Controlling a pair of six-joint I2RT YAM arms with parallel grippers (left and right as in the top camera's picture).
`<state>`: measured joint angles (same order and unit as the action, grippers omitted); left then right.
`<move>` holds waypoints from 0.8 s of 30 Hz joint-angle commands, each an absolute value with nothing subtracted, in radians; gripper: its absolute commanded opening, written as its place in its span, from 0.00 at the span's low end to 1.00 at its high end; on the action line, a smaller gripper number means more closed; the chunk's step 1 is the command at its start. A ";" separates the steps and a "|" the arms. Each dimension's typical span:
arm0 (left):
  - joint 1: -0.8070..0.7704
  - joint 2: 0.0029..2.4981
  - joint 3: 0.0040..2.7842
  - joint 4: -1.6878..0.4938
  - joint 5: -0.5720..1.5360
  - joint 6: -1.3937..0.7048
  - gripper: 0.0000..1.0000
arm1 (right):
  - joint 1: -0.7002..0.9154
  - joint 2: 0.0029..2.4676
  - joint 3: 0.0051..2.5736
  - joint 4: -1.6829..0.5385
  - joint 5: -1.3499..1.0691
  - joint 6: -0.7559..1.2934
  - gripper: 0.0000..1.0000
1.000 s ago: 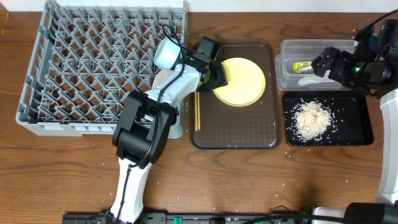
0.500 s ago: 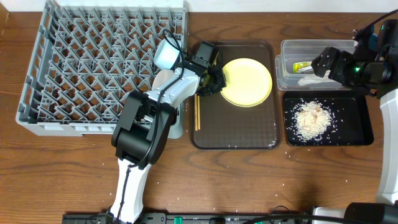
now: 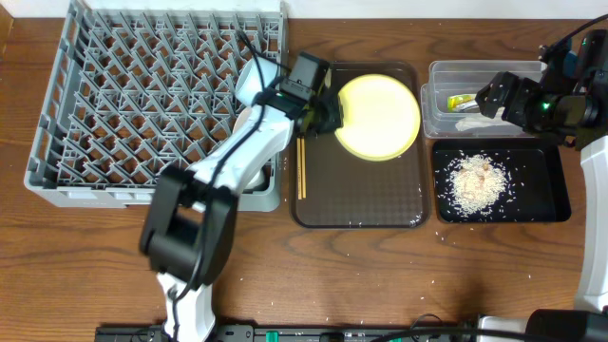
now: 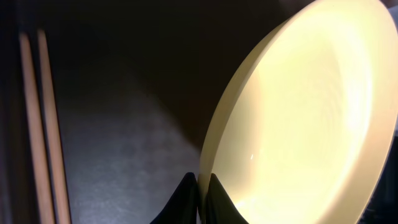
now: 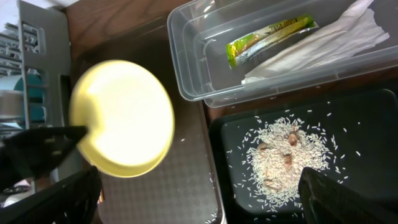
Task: Sort waste into correct bins and load items into the dishwasher
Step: 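Lift the yellow plate and carry it left into the dish rack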
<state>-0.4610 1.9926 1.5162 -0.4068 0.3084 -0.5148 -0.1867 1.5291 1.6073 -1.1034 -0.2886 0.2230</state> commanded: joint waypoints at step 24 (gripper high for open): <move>0.014 1.645 1.527 -0.471 -0.125 -0.150 0.07 | -0.182 1.530 1.621 -1.105 -0.295 0.220 0.99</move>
